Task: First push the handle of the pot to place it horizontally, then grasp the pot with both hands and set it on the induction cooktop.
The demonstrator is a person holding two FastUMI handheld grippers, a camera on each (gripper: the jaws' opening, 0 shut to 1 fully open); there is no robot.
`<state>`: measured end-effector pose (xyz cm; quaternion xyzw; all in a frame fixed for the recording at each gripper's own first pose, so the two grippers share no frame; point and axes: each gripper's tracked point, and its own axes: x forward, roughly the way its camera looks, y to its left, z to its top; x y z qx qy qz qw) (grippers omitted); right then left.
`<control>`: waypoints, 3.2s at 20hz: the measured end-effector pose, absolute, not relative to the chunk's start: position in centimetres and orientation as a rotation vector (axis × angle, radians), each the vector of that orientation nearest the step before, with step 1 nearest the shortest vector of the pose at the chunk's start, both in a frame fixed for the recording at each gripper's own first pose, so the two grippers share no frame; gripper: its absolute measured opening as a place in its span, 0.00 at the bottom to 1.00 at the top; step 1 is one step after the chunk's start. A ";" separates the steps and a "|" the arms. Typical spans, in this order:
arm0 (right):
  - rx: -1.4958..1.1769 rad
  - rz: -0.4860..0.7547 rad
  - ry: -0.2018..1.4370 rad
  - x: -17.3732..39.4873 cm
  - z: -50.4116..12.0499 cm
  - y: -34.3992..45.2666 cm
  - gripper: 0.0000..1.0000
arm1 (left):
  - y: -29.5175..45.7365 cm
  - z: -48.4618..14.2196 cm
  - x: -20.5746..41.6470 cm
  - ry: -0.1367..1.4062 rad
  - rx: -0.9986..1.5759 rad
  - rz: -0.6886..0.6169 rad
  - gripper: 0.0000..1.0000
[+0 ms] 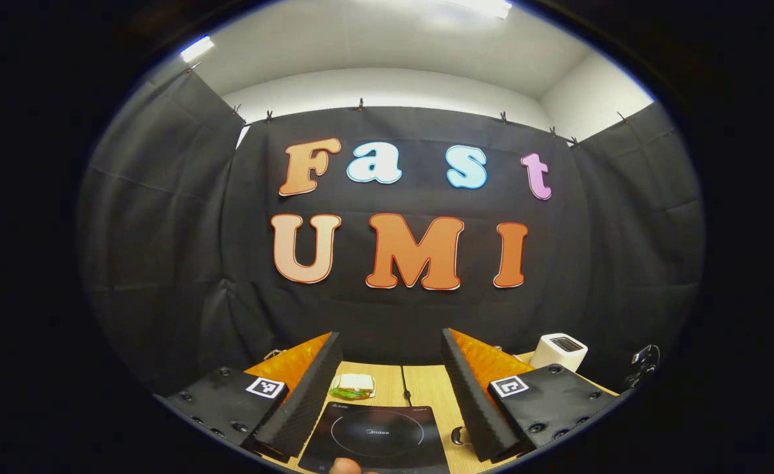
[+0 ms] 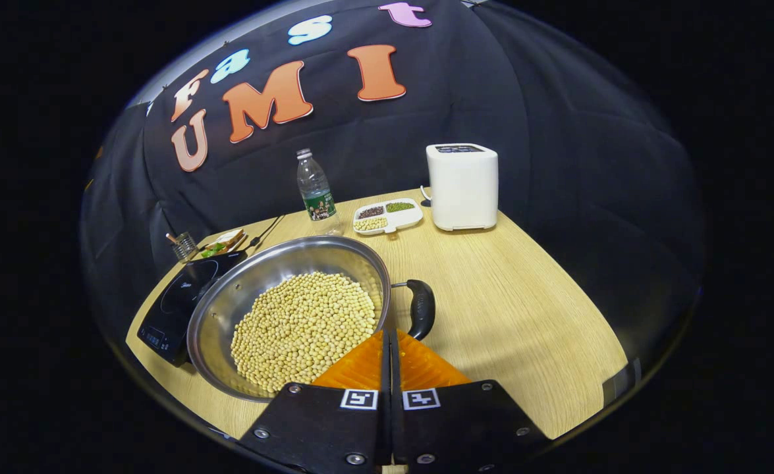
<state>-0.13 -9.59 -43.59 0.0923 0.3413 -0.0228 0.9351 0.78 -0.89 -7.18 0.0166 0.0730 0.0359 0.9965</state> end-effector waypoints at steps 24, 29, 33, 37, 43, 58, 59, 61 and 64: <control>0.188 -0.060 0.722 1.3 -44.6 -10.6 0.00 | -4.1 -15.8 1.1 0.259 0.004 0.042 0.98; 0.167 -0.127 0.671 1.4 -42.6 -12.8 0.00 | -4.5 -18.3 1.1 0.245 0.052 0.090 0.99; 0.202 -0.157 0.613 1.7 -40.7 -14.0 0.00 | -6.8 -21.8 1.1 0.279 0.034 0.057 0.99; 0.221 -0.164 0.589 2.1 -39.6 -14.3 0.05 | -9.2 -26.0 0.5 0.342 0.026 0.019 0.99; 0.210 -0.160 0.576 3.1 -39.6 -14.1 0.53 | -12.1 -31.9 0.1 0.429 0.017 -0.017 0.98; 0.154 -0.143 0.688 5.6 -44.6 -12.6 0.94 | -16.9 -44.9 0.0 0.694 0.082 -0.098 0.99; 0.150 -0.138 0.701 5.6 -44.8 -12.4 0.94 | -16.8 -45.4 0.2 0.708 0.093 -0.098 0.99; 0.132 -0.136 0.726 5.7 -45.8 -12.2 0.94 | -16.9 -46.5 0.1 0.753 0.087 -0.103 0.99; 0.128 -0.116 0.757 5.9 -46.6 -11.5 0.95 | -16.9 -48.5 -0.3 0.834 0.060 -0.113 0.99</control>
